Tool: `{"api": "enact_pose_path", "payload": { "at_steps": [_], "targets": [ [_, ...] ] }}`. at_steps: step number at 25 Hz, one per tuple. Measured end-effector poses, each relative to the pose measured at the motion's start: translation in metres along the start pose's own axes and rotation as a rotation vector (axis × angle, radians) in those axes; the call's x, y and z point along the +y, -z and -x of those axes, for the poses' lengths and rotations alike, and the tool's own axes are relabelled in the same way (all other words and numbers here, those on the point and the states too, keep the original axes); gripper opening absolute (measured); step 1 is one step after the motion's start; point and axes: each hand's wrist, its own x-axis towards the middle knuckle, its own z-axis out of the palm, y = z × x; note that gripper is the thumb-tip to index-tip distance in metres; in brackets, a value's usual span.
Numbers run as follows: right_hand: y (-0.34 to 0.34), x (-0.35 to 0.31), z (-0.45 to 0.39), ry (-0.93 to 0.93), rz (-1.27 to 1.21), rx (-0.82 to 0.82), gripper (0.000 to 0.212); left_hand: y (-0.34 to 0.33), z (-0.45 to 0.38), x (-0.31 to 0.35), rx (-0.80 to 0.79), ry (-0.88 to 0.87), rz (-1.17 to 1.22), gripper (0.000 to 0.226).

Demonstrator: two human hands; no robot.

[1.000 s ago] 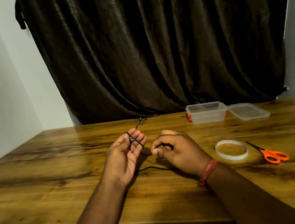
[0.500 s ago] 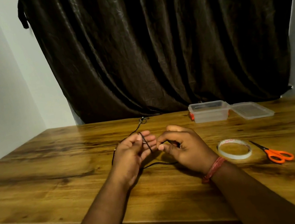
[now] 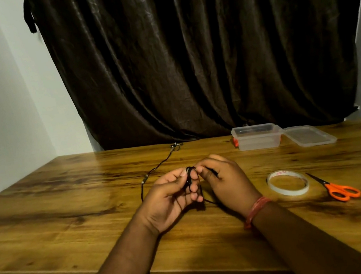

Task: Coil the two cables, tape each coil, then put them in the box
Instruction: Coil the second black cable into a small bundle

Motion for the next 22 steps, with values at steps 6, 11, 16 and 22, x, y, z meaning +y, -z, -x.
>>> {"api": "enact_pose_path", "payload": {
  "at_steps": [6,11,16,22],
  "targets": [
    [-0.019,-0.006,0.012,0.090,0.178,-0.383,0.014,0.000,-0.004,0.010,0.234,-0.258,0.177,0.032],
    [-0.007,-0.017,0.012,0.135,0.187,-0.295,0.007,0.004,-0.012,0.002,0.376,-0.312,-0.062,0.025],
    [-0.005,-0.016,0.006,-0.015,-0.140,-0.103,0.006,0.010,-0.013,-0.012,0.407,-0.217,-0.425,0.023],
    [0.002,-0.014,0.003,-0.001,-0.101,0.073,0.006,0.001,-0.005,-0.010,0.163,-0.066,-0.409,0.025]
  ]
}}
